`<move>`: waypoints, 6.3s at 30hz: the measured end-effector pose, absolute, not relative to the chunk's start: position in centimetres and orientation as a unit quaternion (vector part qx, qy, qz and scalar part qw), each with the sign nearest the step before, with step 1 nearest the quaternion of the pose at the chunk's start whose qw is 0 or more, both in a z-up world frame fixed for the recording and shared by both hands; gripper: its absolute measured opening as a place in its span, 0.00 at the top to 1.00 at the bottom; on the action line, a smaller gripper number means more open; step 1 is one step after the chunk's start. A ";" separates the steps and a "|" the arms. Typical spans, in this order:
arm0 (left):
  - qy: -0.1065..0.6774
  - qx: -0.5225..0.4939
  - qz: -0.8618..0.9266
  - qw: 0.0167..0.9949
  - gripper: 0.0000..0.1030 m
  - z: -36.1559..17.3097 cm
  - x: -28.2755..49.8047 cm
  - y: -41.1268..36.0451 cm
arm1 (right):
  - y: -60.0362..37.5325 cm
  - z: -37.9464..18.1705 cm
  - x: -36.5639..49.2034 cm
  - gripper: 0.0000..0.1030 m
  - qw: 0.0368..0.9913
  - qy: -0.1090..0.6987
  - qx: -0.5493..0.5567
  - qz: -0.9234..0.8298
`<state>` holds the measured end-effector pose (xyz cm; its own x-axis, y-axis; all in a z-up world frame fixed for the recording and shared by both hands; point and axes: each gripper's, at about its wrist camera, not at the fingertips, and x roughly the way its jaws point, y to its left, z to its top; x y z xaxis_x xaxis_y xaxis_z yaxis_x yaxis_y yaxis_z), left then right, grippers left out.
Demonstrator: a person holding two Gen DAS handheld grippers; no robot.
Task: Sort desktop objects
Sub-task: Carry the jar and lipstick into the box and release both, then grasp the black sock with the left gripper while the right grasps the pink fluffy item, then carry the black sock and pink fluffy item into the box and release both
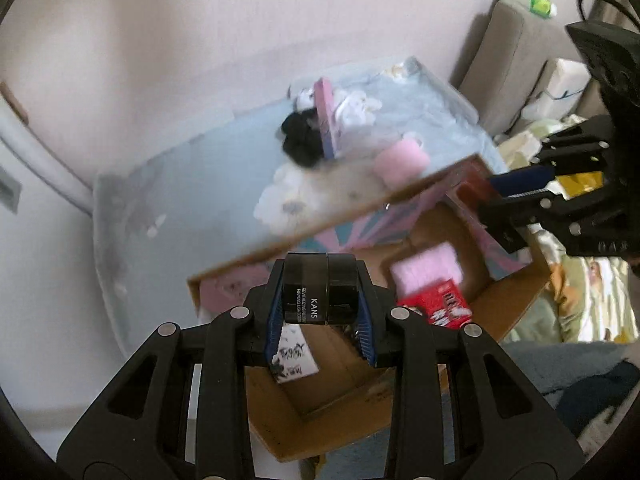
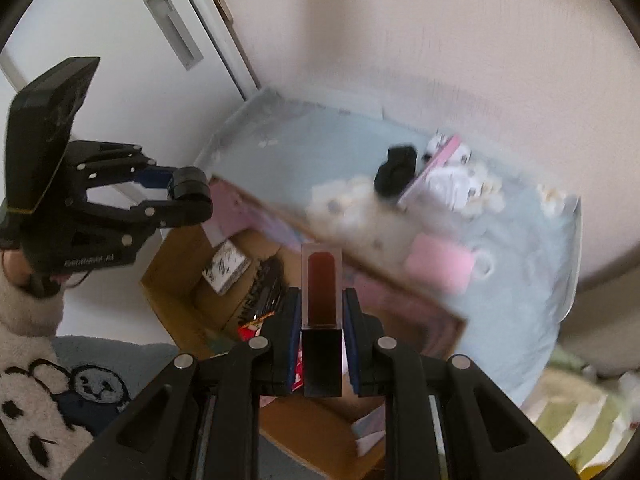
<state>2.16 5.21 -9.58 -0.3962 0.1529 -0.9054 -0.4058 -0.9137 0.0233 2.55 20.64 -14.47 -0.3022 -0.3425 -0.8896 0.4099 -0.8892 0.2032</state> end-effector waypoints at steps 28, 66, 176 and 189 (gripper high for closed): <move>0.062 -0.574 0.805 0.135 0.72 -15.6 3.4 4.7 | 19.7 -18.3 4.0 0.82 0.196 0.001 0.581 -0.790; 0.080 -0.475 0.861 0.165 0.00 -9.8 -2.8 4.4 | 28.5 -12.8 3.1 0.31 0.110 -0.116 0.521 -0.838; 0.013 -0.554 0.814 0.175 0.82 -14.0 2.8 2.1 | 20.8 -13.0 3.3 0.73 0.173 -0.072 0.577 -0.795; 0.006 -0.578 0.801 0.156 0.82 -17.0 4.1 2.5 | 19.4 -15.9 4.9 0.72 0.181 -0.083 0.604 -0.772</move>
